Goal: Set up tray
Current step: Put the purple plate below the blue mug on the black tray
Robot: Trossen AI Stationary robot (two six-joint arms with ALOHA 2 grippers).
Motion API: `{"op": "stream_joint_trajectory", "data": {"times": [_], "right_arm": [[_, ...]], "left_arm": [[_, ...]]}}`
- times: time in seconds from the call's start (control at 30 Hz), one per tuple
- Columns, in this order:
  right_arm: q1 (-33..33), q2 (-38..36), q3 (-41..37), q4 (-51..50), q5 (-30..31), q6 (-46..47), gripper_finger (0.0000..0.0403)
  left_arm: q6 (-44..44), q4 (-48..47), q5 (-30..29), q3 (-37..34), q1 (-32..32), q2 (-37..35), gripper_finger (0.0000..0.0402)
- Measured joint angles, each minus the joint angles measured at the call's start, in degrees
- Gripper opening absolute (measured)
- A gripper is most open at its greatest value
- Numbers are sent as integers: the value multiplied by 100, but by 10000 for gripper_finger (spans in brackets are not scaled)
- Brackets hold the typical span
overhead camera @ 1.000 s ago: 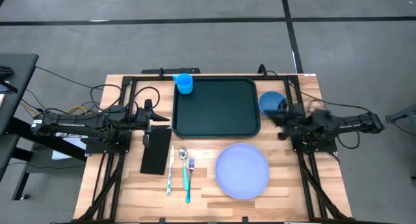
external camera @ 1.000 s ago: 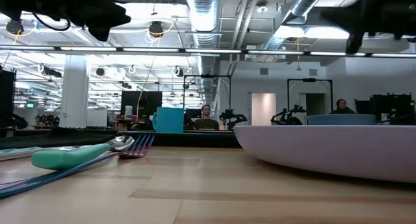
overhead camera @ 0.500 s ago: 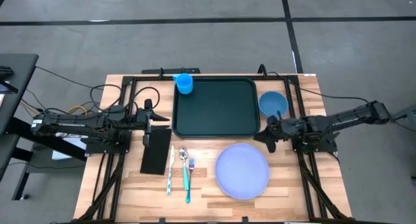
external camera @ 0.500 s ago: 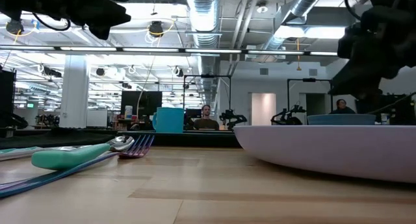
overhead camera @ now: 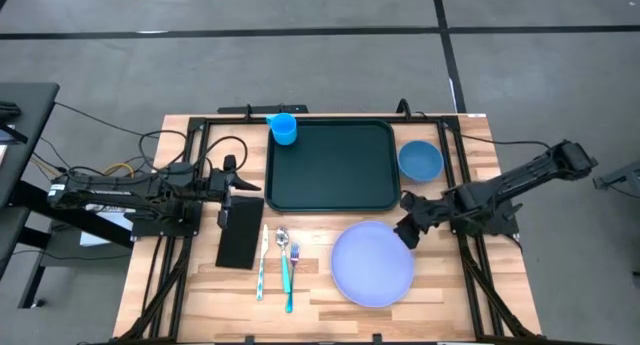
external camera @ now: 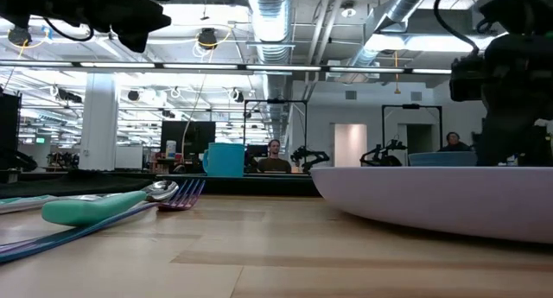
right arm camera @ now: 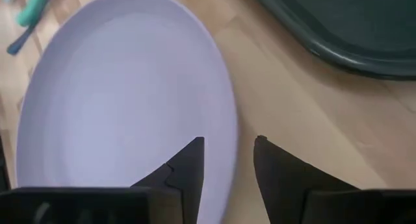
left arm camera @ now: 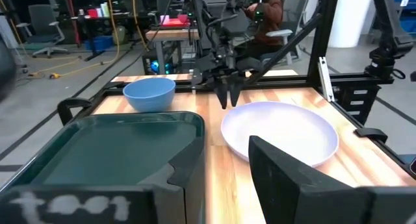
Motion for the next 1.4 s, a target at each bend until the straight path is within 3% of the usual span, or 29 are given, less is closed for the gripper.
{"op": "stream_joint_trajectory", "data": {"times": [0.63, 0.77, 0.97, 1.2, 1.4], "right_arm": [[36, 1468, 409, -334, -4, 7, 160], [24, 1471, 411, -198, -15, 82, 130], [-122, 1379, 702, 272, -68, 344, 16], [-420, 1762, 1859, -644, -176, -41, 6], [-1310, 2243, 2986, -1456, -590, -801, 3]], "left_arm": [[0, 4, 2, 0, 2, 0, 108], [0, 4, 2, 0, 3, 0, 108], [0, 46, -3, 0, 4, -1, 108], [0, 48, 44, 0, 4, -2, 108], [-1, 46, 52, 0, 4, -2, 108]]}}
